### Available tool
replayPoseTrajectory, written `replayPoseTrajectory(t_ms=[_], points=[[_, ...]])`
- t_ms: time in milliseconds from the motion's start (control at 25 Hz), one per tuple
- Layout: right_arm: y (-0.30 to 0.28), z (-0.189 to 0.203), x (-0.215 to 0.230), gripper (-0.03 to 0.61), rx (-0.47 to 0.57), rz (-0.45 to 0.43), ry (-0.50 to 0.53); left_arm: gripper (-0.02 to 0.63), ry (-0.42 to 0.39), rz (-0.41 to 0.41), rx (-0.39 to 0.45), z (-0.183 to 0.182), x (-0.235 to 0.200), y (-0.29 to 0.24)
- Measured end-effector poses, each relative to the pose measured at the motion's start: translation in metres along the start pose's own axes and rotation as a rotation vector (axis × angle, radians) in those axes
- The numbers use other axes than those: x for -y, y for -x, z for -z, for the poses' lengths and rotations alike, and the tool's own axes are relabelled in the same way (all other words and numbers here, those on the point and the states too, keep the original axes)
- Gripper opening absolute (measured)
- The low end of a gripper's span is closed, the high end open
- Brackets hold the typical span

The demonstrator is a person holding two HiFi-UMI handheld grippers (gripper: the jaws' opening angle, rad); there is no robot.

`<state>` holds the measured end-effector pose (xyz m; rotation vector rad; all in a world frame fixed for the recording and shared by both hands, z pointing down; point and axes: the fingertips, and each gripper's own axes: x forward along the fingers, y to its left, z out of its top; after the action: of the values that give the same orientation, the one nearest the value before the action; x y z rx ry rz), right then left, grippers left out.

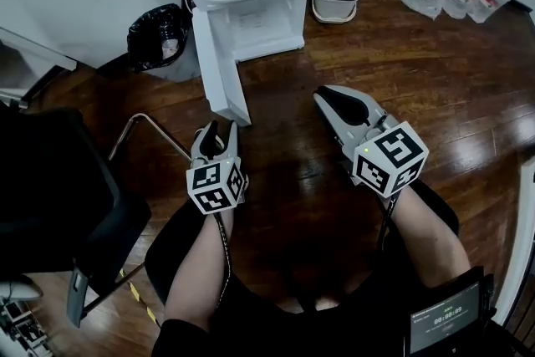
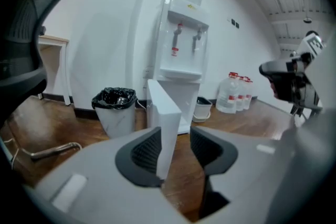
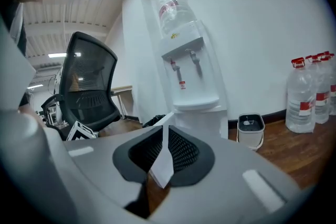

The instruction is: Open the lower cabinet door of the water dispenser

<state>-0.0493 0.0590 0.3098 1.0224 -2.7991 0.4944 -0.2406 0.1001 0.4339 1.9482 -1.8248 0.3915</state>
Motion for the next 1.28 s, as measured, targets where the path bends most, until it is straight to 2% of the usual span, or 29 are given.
replayPoseTrajectory(t_ms=[120, 240, 320, 480, 640, 920, 1040, 1120, 1280], points=[[-0.01, -0.002, 0.005, 0.032, -0.003, -0.002, -0.005, 0.196, -0.026, -0.013, -0.01, 0.0, -0.001, -0.01], [-0.018, -0.002, 0.004, 0.031, -0.001, -0.005, -0.031, 0.196, 0.007, -0.035, -0.01, -0.005, -0.003, -0.015], [-0.021, -0.003, -0.001, 0.029, 0.004, -0.019, -0.014, 0.195, 0.017, -0.055, -0.003, -0.007, -0.005, -0.016], [-0.039, -0.013, 0.002, 0.028, 0.014, -0.063, 0.069, 0.185, -0.051, -0.109, 0.019, -0.023, -0.015, -0.02], [-0.032, -0.014, 0.01, 0.028, -0.031, -0.068, 0.039, 0.183, -0.079, -0.097, -0.036, -0.017, -0.001, -0.014], [-0.028, -0.018, 0.016, 0.026, -0.028, -0.065, 0.044, 0.184, -0.047, -0.107, -0.127, 0.013, -0.001, -0.023], [-0.032, -0.016, 0.017, 0.026, -0.026, -0.076, 0.077, 0.184, -0.003, -0.15, -0.122, 0.011, -0.014, -0.031], [-0.034, -0.015, 0.017, 0.026, -0.02, -0.084, 0.087, 0.184, -0.002, -0.167, -0.109, 0.01, -0.019, -0.033], [-0.025, -0.015, 0.024, 0.025, -0.021, -0.07, 0.082, 0.189, -0.011, -0.124, -0.122, 0.022, -0.008, -0.038]])
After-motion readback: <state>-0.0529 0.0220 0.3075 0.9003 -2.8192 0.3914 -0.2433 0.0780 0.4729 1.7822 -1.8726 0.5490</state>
